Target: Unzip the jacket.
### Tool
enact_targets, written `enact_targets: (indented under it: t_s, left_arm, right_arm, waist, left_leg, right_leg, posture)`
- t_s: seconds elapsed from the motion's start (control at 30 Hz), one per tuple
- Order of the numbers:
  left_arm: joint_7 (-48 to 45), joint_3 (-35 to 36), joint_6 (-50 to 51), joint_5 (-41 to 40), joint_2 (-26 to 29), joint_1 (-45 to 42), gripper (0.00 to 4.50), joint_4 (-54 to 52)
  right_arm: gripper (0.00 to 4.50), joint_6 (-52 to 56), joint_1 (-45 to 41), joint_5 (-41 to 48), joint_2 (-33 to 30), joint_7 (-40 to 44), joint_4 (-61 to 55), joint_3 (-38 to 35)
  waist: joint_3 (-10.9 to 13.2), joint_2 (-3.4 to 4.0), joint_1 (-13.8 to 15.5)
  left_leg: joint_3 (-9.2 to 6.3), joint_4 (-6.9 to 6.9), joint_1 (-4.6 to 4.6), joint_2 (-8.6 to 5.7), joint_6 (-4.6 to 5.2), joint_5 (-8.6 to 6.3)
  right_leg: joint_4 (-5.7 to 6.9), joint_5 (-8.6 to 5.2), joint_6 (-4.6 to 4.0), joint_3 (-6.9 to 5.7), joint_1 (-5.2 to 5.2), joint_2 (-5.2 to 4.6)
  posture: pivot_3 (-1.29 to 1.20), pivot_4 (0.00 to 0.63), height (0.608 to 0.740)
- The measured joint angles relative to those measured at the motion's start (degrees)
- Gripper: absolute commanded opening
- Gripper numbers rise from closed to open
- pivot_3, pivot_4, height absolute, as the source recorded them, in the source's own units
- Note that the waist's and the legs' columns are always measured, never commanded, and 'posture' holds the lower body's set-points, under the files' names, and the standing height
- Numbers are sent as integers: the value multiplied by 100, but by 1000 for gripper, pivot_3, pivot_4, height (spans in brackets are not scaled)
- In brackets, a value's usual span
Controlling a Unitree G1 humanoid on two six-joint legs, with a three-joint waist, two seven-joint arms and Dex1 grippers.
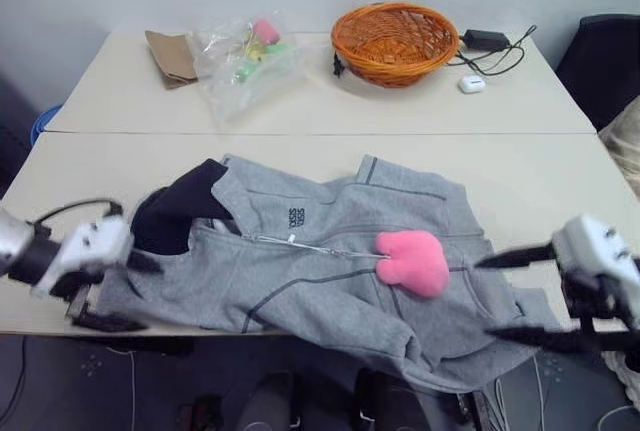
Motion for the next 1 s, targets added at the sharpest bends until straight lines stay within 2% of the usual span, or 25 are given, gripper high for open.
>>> enact_targets:
  t_s: [0.1, 0.17, 0.23, 0.3, 0.4, 0.47, 0.53, 0.63, 0.7, 0.8, 0.93, 1.0]
  left_arm:
    - [0, -452, 653, -280, -461, -1774, 4460, 257]
    - [1, -969, 859, -110, -1146, -2848, 4460, 742]
    - [12, -1588, 591, 466, -1847, -3608, 4460, 1465]
    - [141, -2175, -95, 1351, -2499, -4223, 4460, 2512]
    - [476, -2735, -1127, 2380, -3159, -4776, 4460, 3912]
    - [811, -2929, -1707, 2917, -3568, -5132, 4460, 4859]
    - [1171, -2958, -2082, 3258, -4006, -5417, 4460, 5663]
    - [1513, -2940, -2486, 3597, -4271, -5632, 4460, 6338]
    - [1576, -2938, -2742, 3795, -4337, -5658, 4500, 6606]
    - [1583, -2924, -3013, 3981, -4418, -5655, 3921, 6778]
    - [1563, -2850, -3218, 4068, -4426, -5605, 2687, 6789]
    - [1756, -2779, -3279, 4141, -4420, -5596, 1908, 6885]
  right_arm:
    - [4500, -43, -1427, -268, 118, -209, 910, 912]
    - [4500, -47, -2430, -664, 589, -495, 1638, 1627]
    - [4500, -93, -3197, -1148, 1038, -750, 2309, 2281]
    - [4500, -293, -3810, -1704, 1438, -917, 2984, 2858]
    - [4500, -634, -4370, -2327, 1863, -1011, 3832, 3420]
    - [4500, -885, -4686, -2736, 2126, -1049, 4458, 3716]
    - [4500, -1154, -4897, -3069, 2399, -1050, 5049, 3959]
    - [4500, -1425, -5116, -3324, 2675, -1020, 5711, 4112]
    - [4097, -1545, -5245, -3433, 2777, -965, 6106, 4113]
    - [3268, -1688, -5325, -3524, 2901, -882, 6447, 4113]
    - [1877, -1856, -5372, -3574, 2983, -858, 6682, 4098]
    - [1005, -1962, -5483, -3638, 2987, -958, 6902, 4044]
  waist:
    - [-1, 4, -1]
    - [-1, 2, -18]
    - [0, 1, -21]
    - [0, 0, -25]
    - [2, -3, -50]
    - [2, -3, -79]
    - [4, -6, -111]
    - [5, -7, -152]
    - [4, -7, -165]
    - [4, -7, -169]
    - [4, -7, -167]
    - [4, -7, -166]
  left_leg:
    - [8, 15, 1, -4, 3, -4]
    - [25, 30, -9, -6, 3, -3]
    - [41, 41, -16, -2, 3, -3]
    - [48, 51, -27, 1, 4, -3]
    - [59, 55, -57, 6, 8, -5]
    - [61, 68, -116, 6, 11, -4]
    - [60, 67, -120, 5, 12, -4]
    - [58, 68, -121, 5, 14, -3]
    - [59, 69, -117, 5, 15, -2]
    - [58, 74, -115, 6, 16, -1]
    - [57, 80, -115, 6, 16, -1]
    - [57, 81, -115, 5, 16, -1]
  right_leg:
    - [30, 1, 0, 3, 3, 11]
    - [45, 1, 0, 0, -8, 50]
    - [52, 1, 0, -15, -18, 63]
    - [53, 1, 1, -16, -28, 71]
    - [51, 2, 3, -9, -65, 75]
    - [61, 6, 9, -9, -123, 73]
    - [61, 6, 10, -12, -124, 71]
    - [62, 6, 10, -16, -124, 67]
    - [68, 6, 11, -15, -123, 66]
    - [77, 7, 11, -14, -122, 65]
    - [81, 7, 11, -13, -121, 62]
    - [83, 7, 11, -13, -121, 61]
  posture:
    - [0, 150, 740]
    - [0, 150, 740]
    - [0, 150, 740]
    - [0, 150, 740]
    - [0, 150, 740]
    - [0, 150, 740]
    - [0, 150, 740]
    - [0, 150, 740]
    - [0, 150, 740]
    - [0, 150, 740]
    - [0, 150, 740]
    - [0, 150, 740]
